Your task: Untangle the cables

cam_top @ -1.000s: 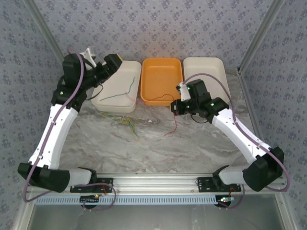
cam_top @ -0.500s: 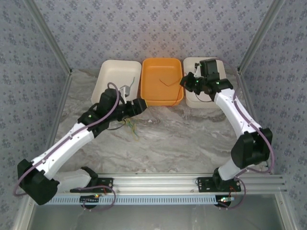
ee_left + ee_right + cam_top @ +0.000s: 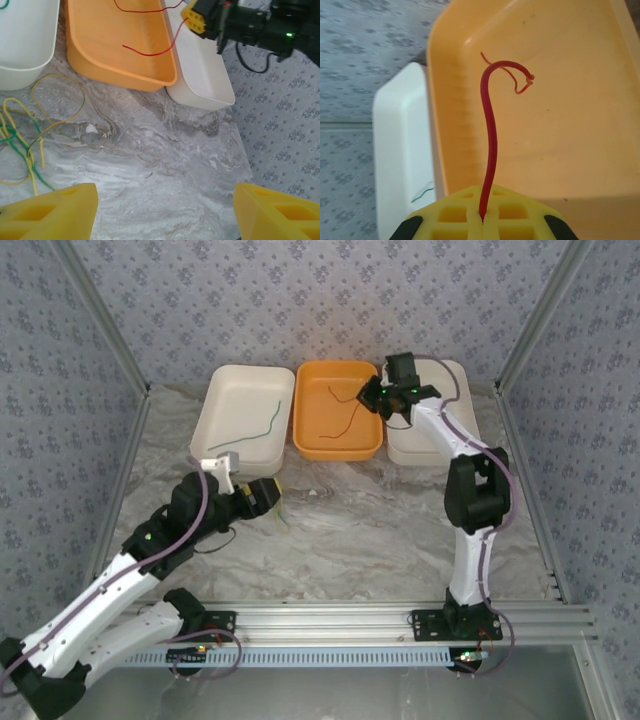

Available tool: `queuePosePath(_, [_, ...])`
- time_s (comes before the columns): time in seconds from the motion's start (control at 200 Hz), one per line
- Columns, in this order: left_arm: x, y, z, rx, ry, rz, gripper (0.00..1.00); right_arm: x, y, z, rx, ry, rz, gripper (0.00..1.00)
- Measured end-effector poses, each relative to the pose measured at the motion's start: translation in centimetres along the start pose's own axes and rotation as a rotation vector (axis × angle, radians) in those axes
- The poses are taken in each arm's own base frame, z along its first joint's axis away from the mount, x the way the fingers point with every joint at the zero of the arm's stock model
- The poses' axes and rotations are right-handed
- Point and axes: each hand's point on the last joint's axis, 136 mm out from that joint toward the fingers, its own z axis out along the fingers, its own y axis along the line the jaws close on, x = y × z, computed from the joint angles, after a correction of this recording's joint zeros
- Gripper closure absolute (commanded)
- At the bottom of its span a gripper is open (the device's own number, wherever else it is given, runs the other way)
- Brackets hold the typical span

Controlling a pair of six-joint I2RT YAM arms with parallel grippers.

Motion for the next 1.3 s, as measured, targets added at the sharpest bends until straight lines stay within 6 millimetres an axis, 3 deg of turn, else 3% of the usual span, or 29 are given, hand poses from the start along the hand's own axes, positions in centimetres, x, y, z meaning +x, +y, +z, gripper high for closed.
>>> queuePosePath(0.15, [0.5, 0.8, -1.4, -0.011, -0.004, 0.01, 0.28, 1.7, -2.5, 4.8, 0.053, 0.055, 0.013, 1.0])
queuePosePath(0.235, [0.5, 1.0, -1.5, -0.018, -0.005, 0.011, 0.27, 2.8, -3.6, 6.4, 0.084, 0.083, 0.015, 1.0])
queuePosePath(0.395, [0.8, 1.5, -1.2, -0.046, 0.007, 0.011, 0.26, 4.7, -4.1, 6.8, 0.137, 0.12, 0.003, 0.58])
queuePosePath(0.515, [1.6, 3.1, 0.0, -0.126, 0.045, 0.013, 0.26, 5.3, -3.7, 6.3, 0.172, 0.108, -0.057, 0.45])
queuePosePath(0.65, [3.1, 5.8, 1.5, -0.261, 0.11, 0.018, 0.27, 5.4, -1.9, 3.1, 0.2, 0.051, -0.136, 0.43])
queuePosePath(0.824, [4.4, 9.3, 2.5, -0.428, 0.17, 0.016, 0.29, 4.6, 4.1, -5.1, 0.136, -0.102, -0.251, 0.45])
queuePosePath(0.914, [4.7, 11.5, 2.8, -0.513, 0.196, -0.016, 0.32, 5.4, 6.5, -8.8, 0.081, -0.154, -0.291, 0.5])
queuePosePath(0.974, [4.5, 12.9, 3.1, -0.552, 0.196, -0.057, 0.34, 7.1, 7.4, -10.4, 0.047, -0.164, -0.318, 0.5])
queuePosePath(1.049, [4.7, 15.1, 3.2, -0.589, 0.194, -0.123, 0.38, 10.6, 7.6, -10.3, 0.019, -0.129, -0.347, 0.51])
queuePosePath(1.104, [5.1, 16.6, 3.3, -0.608, 0.197, -0.178, 0.39, 14.0, 7.2, -9.1, 0.009, -0.077, -0.358, 0.5])
queuePosePath(1.199, [5.8, 18.9, 3.6, -0.623, 0.2, -0.259, 0.4, 20.5, 4.5, -5.9, 0.044, 0.048, -0.368, 0.49])
queuePosePath(1.299, [6.1, 19.9, 4.4, -0.602, 0.192, -0.312, 0.4, 25.2, 1.7, -2.8, 0.093, 0.15, -0.359, 0.49])
